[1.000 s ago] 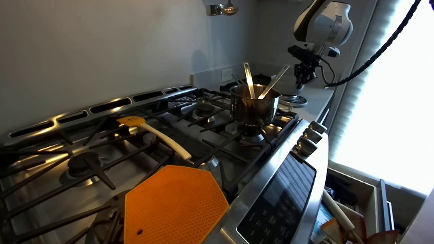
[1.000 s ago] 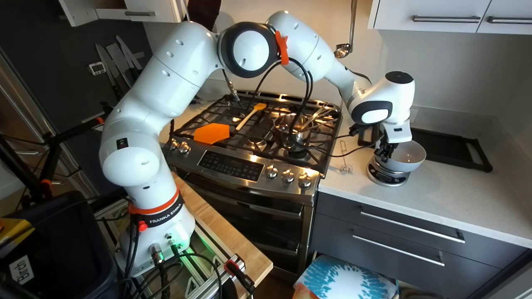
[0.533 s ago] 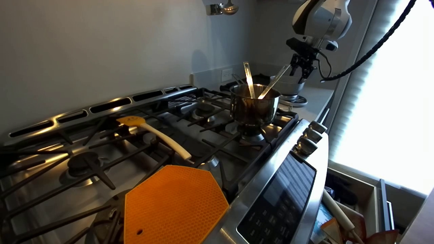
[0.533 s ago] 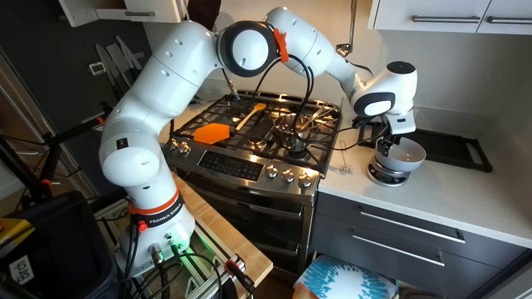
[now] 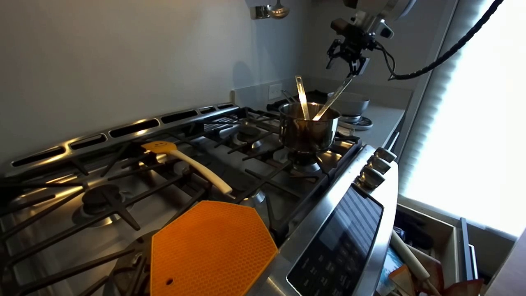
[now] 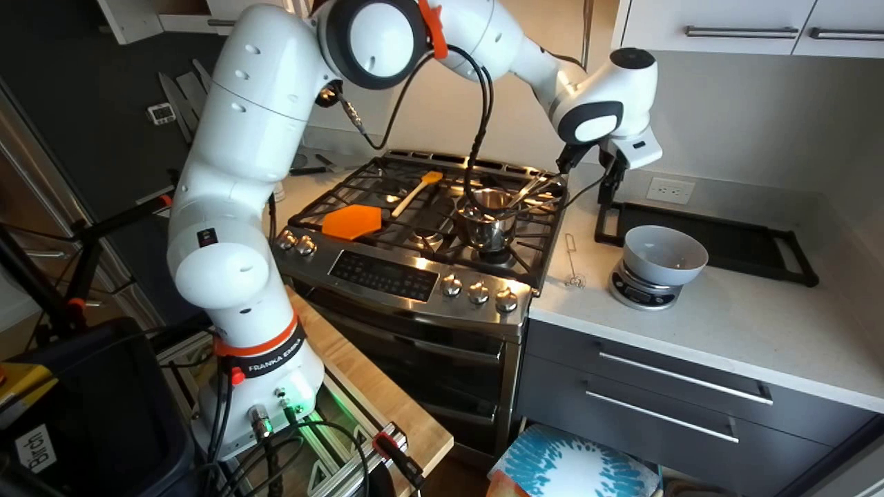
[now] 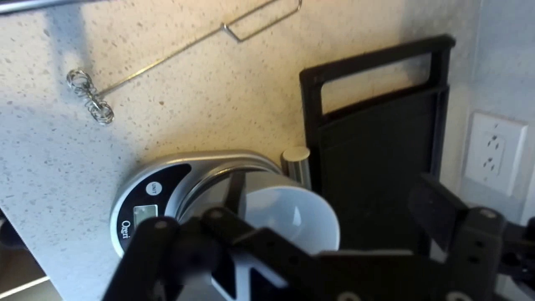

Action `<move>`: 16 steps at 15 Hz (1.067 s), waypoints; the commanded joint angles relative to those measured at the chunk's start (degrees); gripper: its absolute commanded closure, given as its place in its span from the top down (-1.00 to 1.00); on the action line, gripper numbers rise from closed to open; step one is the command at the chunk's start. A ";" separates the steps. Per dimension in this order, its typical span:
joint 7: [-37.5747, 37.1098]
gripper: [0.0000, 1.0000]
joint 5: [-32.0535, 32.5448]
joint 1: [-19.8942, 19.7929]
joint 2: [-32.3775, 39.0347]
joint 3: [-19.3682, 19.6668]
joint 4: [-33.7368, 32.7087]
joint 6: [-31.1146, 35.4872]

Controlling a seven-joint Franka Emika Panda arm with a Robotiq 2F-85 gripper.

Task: Pick up the white bowl and put it on the scale

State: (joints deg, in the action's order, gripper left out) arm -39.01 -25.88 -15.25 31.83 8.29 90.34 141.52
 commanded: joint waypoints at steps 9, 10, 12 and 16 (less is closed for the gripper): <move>14.95 1.00 21.11 7.56 -37.49 -0.06 33.31 -7.15; 14.45 1.00 24.65 7.87 -40.61 -0.86 35.23 -8.13; 13.94 1.00 31.06 7.95 -47.08 -3.14 39.57 -9.35; 13.75 1.00 35.80 7.69 -59.85 -8.61 46.18 -14.04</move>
State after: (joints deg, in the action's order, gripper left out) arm -24.70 6.50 -7.41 -17.35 2.77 129.35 130.49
